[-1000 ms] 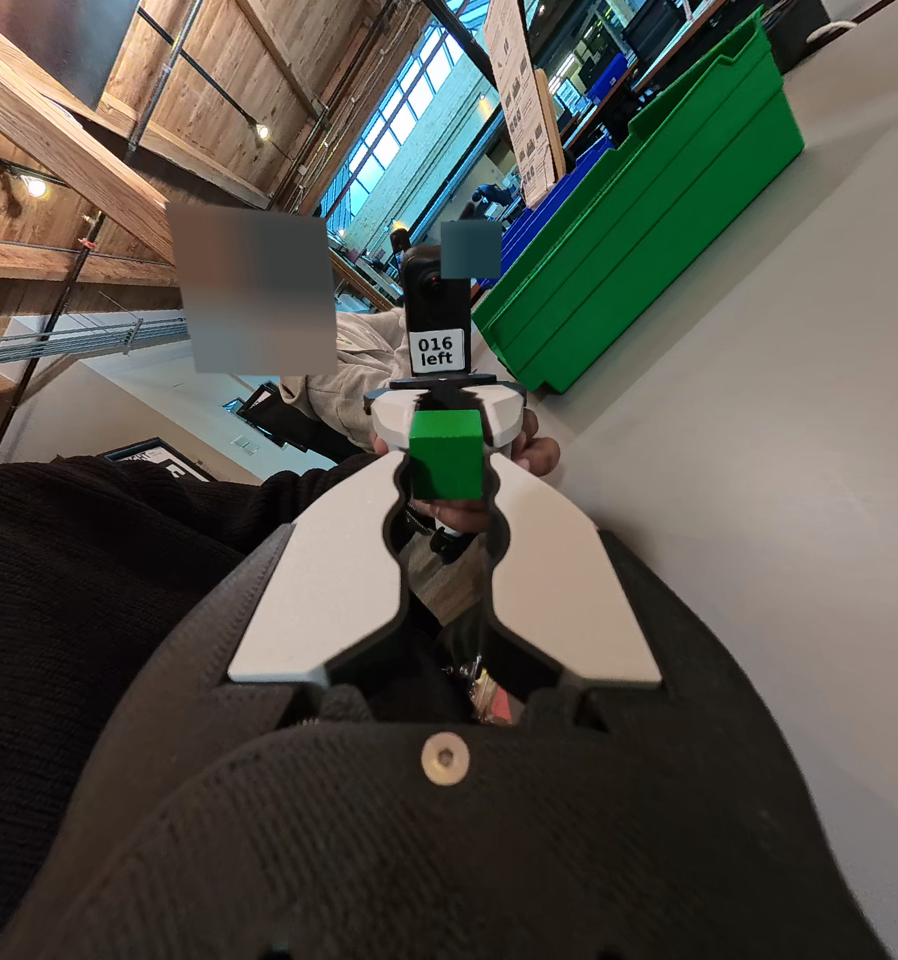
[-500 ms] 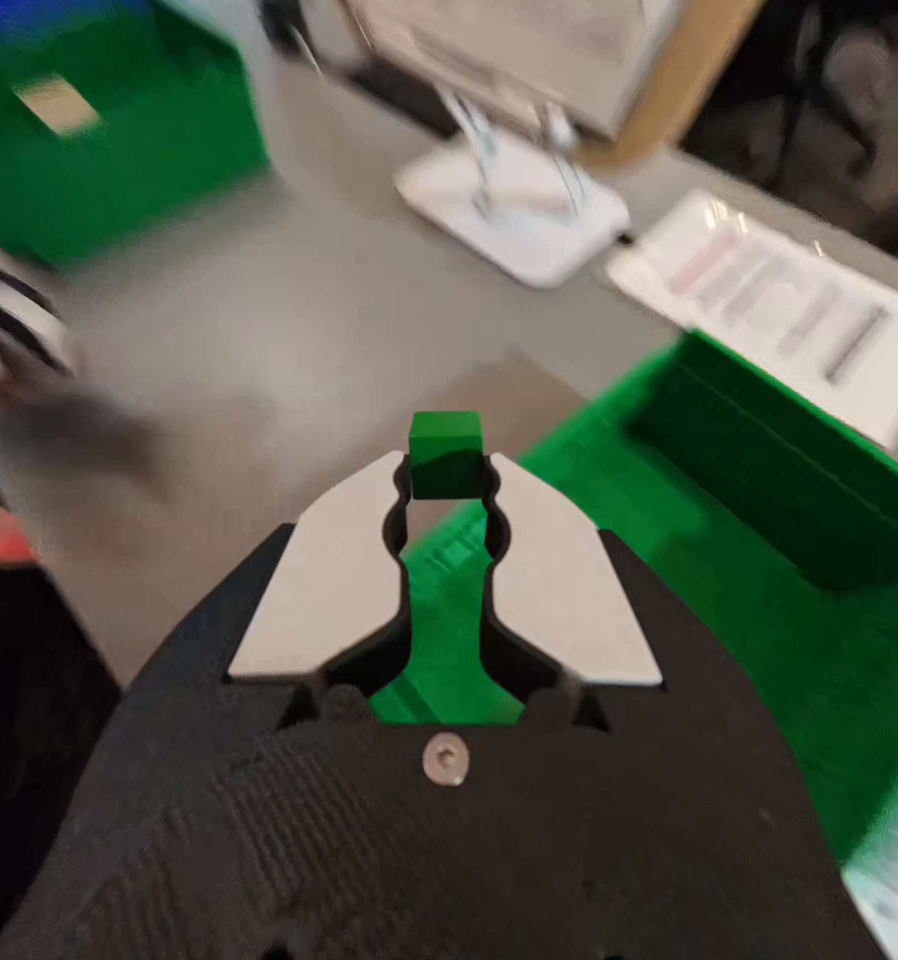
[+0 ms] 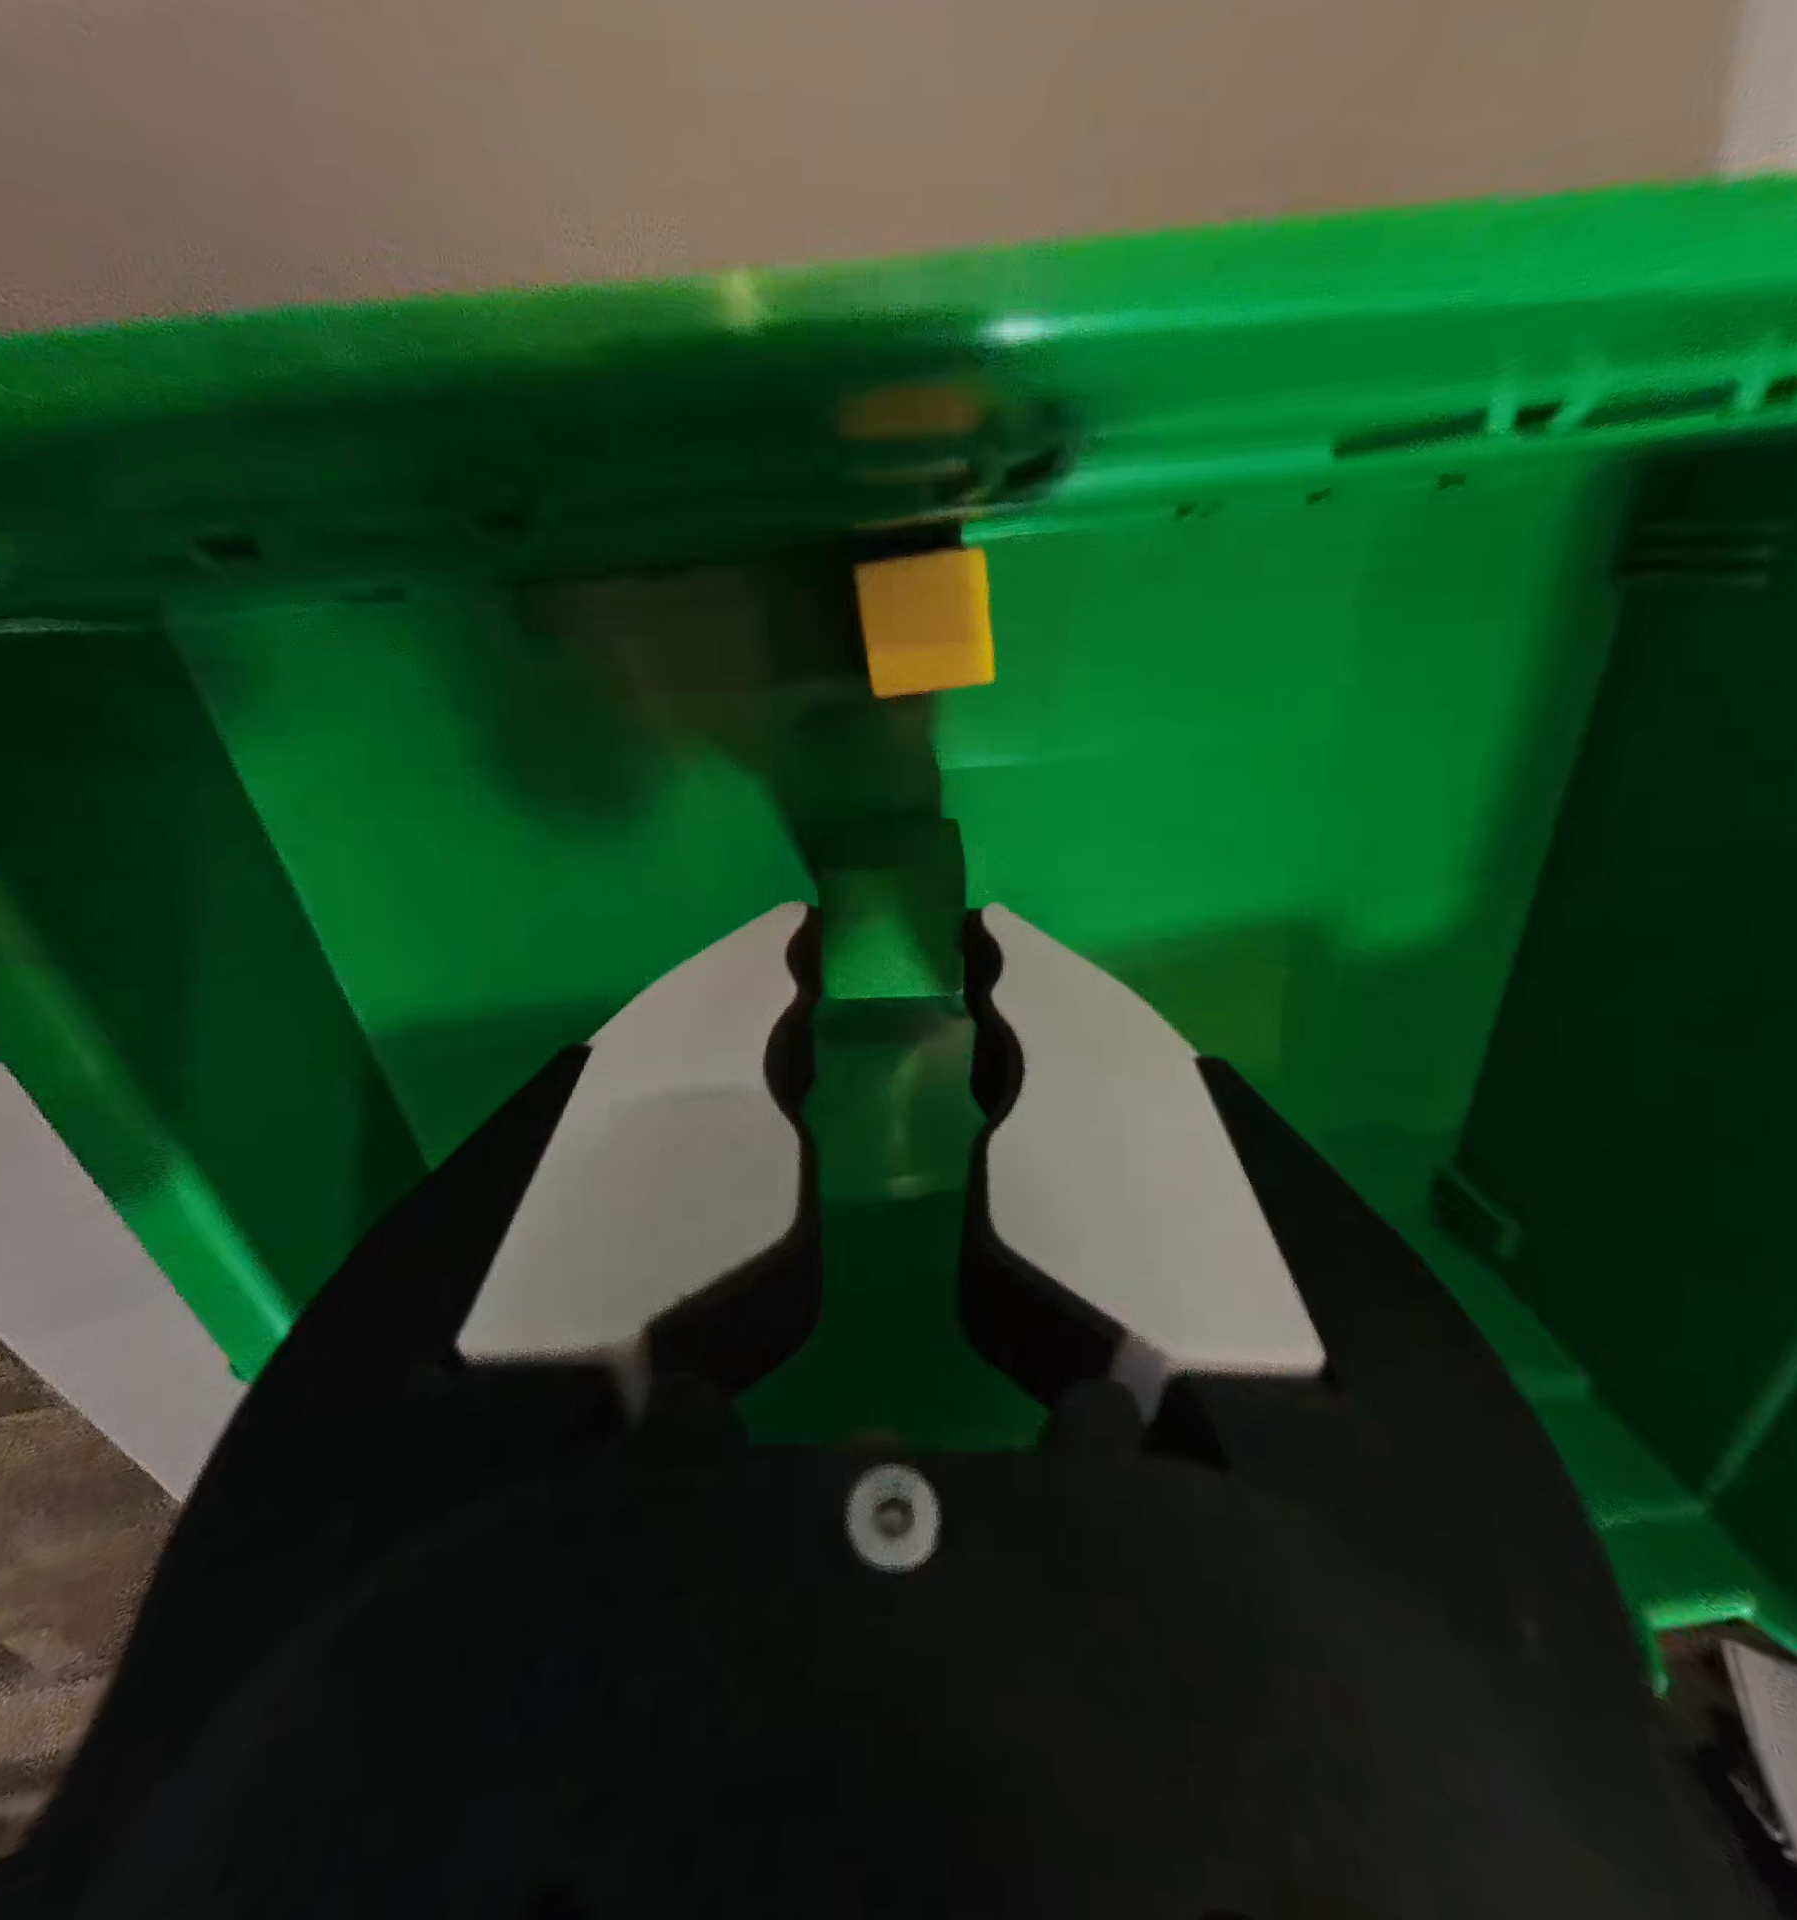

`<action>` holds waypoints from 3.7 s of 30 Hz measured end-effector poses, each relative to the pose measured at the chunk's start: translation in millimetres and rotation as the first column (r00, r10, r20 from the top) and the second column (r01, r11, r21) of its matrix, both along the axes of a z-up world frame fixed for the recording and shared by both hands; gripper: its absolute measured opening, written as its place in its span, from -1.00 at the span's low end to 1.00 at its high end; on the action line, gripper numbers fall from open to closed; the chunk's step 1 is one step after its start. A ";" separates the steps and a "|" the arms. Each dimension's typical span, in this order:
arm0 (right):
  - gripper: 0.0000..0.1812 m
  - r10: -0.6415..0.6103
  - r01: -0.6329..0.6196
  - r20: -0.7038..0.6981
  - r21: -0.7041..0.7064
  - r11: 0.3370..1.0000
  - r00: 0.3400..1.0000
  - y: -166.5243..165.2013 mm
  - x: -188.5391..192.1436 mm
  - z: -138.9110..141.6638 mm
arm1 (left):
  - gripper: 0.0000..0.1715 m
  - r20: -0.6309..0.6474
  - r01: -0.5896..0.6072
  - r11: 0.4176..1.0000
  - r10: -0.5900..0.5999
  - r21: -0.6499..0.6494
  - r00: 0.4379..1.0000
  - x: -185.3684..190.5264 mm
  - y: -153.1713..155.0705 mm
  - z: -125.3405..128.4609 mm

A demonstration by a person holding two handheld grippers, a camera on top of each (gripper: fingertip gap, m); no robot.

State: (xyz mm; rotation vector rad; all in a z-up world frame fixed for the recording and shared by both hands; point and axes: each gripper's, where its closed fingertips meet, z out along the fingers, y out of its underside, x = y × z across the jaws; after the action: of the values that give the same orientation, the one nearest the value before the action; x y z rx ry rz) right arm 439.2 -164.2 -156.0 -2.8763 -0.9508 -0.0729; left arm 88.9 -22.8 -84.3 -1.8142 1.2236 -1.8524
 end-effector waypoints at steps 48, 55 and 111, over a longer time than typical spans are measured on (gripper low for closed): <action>-0.47 -0.246 0.789 -0.753 0.547 0.280 0.610 -19.3 -102.3 107.1 | -0.71 0.024 0.177 0.980 -0.176 -0.088 0.984 -6.8 -44.1 -14.9; -0.46 -0.487 0.717 -0.566 0.667 0.203 0.665 -56.4 -108.8 65.5 | -0.71 0.052 0.184 0.978 -0.180 -0.101 0.982 -9.9 -47.8 -11.1; -0.57 -0.575 0.695 -0.392 0.446 0.564 0.718 3.9 -11.6 20.6 | -0.72 0.094 0.203 0.970 -0.192 -0.135 0.977 -14.1 -56.2 0.7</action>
State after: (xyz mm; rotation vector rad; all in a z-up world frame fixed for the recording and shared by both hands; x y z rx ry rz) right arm 427.6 -160.3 -135.5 -2.4110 0.2080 -0.0977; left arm 74.8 -78.9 -83.6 -1.7231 1.3141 -2.1524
